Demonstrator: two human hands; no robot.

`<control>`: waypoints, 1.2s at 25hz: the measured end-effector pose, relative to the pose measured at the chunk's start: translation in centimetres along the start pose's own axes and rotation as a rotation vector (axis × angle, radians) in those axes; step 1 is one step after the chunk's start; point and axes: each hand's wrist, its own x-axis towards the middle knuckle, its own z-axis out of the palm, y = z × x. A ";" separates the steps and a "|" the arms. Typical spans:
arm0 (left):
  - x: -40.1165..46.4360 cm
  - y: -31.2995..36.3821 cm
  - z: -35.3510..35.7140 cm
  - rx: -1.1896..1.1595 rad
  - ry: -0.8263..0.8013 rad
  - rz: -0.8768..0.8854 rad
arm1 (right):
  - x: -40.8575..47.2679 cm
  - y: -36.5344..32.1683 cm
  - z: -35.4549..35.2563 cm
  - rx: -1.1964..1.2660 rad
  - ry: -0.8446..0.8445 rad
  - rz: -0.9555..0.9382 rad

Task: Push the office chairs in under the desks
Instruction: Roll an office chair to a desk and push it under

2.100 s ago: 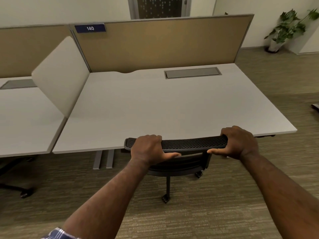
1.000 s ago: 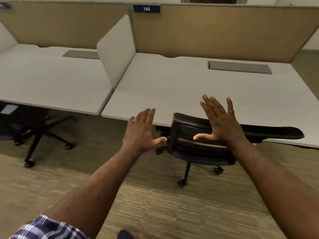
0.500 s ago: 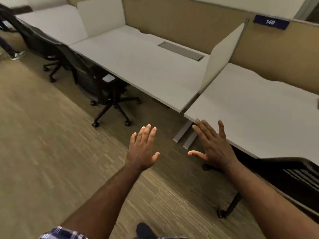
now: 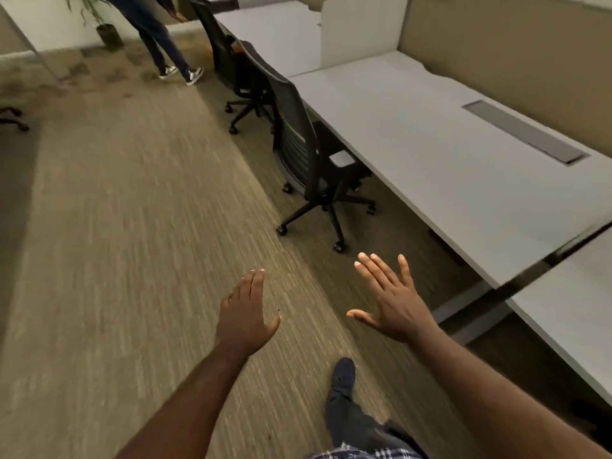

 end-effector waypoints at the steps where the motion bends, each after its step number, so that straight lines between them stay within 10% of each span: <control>1: 1.2 -1.3 0.1 -0.007 0.000 -0.032 | 2.5 0.1 0.3 -0.001 -0.004 -0.024; 16: 20.7 -9.1 -1.7 -0.018 0.032 -0.250 | 34.0 1.2 -1.4 -0.008 -0.041 -0.391; 30: 44.1 -25.5 -8.8 0.024 0.067 -0.032 | 56.1 -5.4 -5.4 0.057 0.113 -0.141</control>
